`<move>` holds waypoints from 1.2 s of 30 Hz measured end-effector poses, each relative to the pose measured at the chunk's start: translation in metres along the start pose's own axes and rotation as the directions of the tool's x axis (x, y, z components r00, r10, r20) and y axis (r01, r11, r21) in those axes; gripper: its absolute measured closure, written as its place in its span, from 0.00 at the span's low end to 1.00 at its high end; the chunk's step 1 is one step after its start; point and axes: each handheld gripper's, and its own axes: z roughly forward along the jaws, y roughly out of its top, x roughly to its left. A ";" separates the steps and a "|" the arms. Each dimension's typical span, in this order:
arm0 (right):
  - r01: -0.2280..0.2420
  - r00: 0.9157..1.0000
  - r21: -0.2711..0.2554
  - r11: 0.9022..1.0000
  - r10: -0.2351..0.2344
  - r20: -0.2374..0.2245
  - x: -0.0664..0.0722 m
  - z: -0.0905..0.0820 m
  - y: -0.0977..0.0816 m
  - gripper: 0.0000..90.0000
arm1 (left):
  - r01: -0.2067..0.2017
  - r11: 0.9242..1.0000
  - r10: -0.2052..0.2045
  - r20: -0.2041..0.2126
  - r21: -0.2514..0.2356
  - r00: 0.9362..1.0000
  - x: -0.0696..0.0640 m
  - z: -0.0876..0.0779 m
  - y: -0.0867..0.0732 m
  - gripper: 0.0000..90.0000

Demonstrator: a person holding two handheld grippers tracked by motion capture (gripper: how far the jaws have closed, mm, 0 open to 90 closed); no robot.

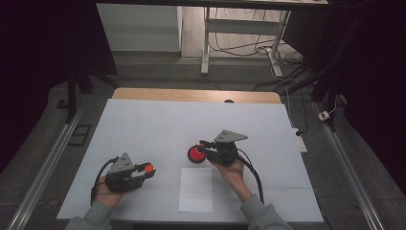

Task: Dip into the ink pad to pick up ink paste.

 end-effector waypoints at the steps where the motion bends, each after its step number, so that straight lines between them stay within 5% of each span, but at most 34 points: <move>1: 0.000 1.000 -0.002 1.000 0.000 0.000 0.000 0.000 0.000 0.81 | 0.001 1.000 -0.001 0.000 0.000 1.000 0.000 0.000 0.000 0.72; 36: -0.004 1.000 -0.014 1.000 0.003 -0.018 0.005 -0.035 -0.002 0.81 | 0.008 1.000 -0.008 -0.006 0.001 1.000 0.002 0.000 -0.001 0.72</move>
